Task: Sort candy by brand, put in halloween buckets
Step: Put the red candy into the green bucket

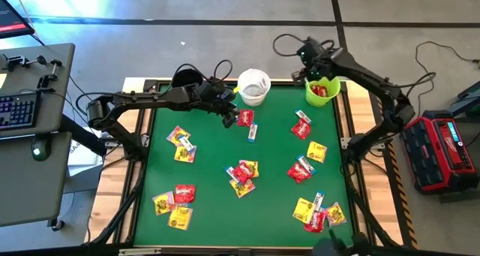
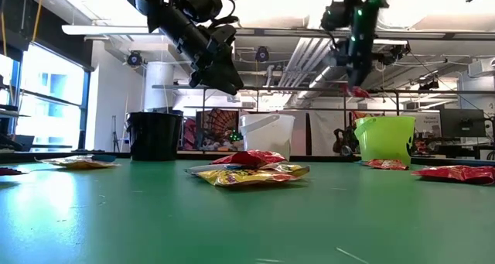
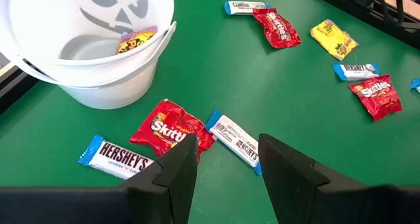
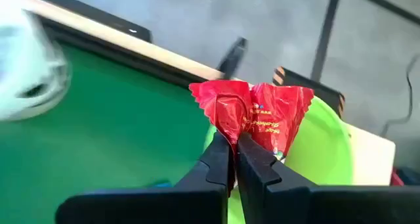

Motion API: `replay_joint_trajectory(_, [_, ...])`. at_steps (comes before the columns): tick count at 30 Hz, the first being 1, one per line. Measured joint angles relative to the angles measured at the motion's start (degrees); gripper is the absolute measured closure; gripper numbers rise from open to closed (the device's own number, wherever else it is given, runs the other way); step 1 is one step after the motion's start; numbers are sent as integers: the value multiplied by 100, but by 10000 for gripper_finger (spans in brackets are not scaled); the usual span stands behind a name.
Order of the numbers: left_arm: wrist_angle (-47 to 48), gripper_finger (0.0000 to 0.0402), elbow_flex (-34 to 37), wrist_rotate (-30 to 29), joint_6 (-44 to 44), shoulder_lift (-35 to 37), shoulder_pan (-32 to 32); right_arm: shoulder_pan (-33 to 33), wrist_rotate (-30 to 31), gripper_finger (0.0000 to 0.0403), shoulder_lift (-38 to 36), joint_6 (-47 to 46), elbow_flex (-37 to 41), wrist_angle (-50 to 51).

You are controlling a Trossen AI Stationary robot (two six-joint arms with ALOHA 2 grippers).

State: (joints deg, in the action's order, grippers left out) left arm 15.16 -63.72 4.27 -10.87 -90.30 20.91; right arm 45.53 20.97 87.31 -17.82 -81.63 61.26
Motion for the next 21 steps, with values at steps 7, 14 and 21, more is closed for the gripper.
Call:
replay_joint_trajectory(7, [4, 248, 0, 0, 5, 0, 1, 543, 103, 403, 33, -15, 957, -287])
replay_joint_trajectory(14, [4, 248, 0, 1, 4, 0, 1, 808, -153, 403, 33, -165, 1731, -1192])
replay_joint_trajectory(21, [4, 248, 0, 1, 9, 0, 0, 823, -515, 375, 46, -266, 1804, -1800])
